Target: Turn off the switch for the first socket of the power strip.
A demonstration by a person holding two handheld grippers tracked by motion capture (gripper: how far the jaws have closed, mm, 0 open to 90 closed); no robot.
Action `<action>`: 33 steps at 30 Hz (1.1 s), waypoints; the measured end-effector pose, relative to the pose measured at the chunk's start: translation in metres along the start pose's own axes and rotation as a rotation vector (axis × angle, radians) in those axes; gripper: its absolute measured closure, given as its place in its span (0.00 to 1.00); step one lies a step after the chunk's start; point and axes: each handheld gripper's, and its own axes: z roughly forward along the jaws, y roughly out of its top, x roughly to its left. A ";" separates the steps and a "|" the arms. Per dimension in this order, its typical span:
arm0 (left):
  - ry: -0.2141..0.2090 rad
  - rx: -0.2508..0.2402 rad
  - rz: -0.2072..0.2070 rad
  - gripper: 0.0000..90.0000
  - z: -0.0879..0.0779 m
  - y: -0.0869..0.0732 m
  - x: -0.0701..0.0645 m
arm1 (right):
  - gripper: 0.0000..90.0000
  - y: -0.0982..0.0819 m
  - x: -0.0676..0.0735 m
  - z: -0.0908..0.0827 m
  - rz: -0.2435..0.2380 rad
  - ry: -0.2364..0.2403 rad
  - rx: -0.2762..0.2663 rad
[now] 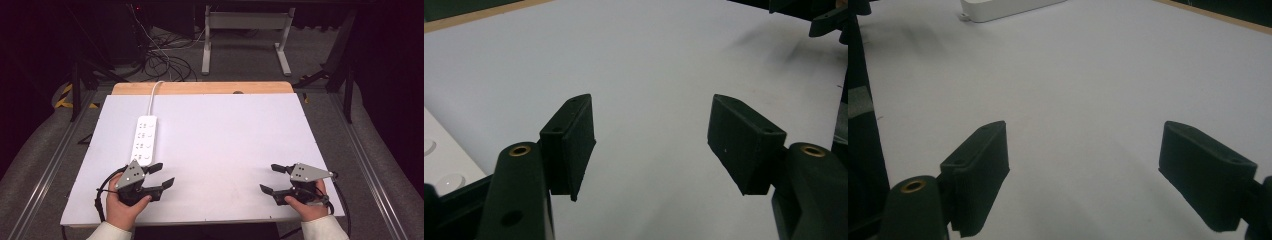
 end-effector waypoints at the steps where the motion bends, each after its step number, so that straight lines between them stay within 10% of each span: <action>1: 0.000 0.000 0.000 0.41 0.000 0.000 0.000 | 0.23 0.000 0.000 0.000 0.000 0.000 0.000; 33: -0.020 0.062 0.014 0.53 -0.014 0.049 0.024 | 0.22 -0.001 0.000 0.002 0.010 0.010 0.008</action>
